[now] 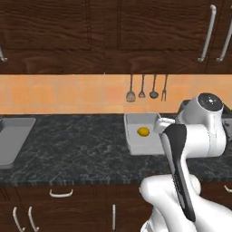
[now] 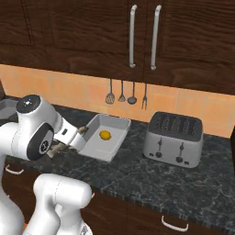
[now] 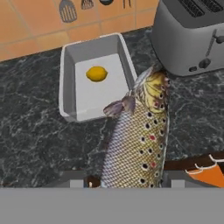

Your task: Place one lemon and one fish in each tupperware on the nearby counter, to pack two identical lunches.

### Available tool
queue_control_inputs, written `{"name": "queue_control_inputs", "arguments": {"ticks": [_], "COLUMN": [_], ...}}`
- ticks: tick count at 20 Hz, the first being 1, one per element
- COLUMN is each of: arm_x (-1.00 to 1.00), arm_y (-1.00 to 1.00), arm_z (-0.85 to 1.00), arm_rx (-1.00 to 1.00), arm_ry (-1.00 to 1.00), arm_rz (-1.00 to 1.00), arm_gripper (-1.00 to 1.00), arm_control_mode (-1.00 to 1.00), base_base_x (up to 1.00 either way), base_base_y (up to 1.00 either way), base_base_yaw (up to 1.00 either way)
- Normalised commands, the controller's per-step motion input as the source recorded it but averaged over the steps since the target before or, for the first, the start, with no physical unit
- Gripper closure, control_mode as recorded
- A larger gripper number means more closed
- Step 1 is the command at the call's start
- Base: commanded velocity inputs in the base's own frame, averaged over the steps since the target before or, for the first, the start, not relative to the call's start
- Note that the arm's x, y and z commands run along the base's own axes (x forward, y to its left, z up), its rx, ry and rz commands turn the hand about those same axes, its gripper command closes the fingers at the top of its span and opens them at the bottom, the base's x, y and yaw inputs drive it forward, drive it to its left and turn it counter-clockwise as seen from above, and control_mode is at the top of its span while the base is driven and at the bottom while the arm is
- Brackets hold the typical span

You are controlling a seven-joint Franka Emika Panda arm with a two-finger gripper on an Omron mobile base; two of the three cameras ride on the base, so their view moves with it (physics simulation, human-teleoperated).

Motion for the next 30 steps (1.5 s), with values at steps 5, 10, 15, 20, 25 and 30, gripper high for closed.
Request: {"name": "queue_control_inputs", "arguments": {"ticks": [5,10,15,20,25,30], "arm_x": [0.00,0.47,1.00,1.00,0.89,0.32], "arm_y": [0.00,0.00,0.00,0.00,0.00,0.00], "arm_z": [0.00,-0.27,-0.55,-0.46,-0.33,-0.27], "arm_rx": [0.00,-0.04,0.00,-0.02,0.00,0.04], "arm_ry": [0.00,-0.01,0.03,0.07,0.07,0.03], "arm_rz": [0.00,-0.07,0.00,-0.01,-0.05,-0.24], "arm_gripper": [1.00,1.00,1.00,1.00,1.00,1.00], "arm_control_mode": [1.00,-1.00,-1.00,-1.00,-1.00,-1.00], "base_base_x": [0.66,0.19,0.00,0.00,0.00,0.00], "base_base_y": [0.00,0.00,0.00,0.00,0.00,0.00], "base_base_yaw": [-0.19,-0.09,0.00,0.00,0.00,0.00]}}
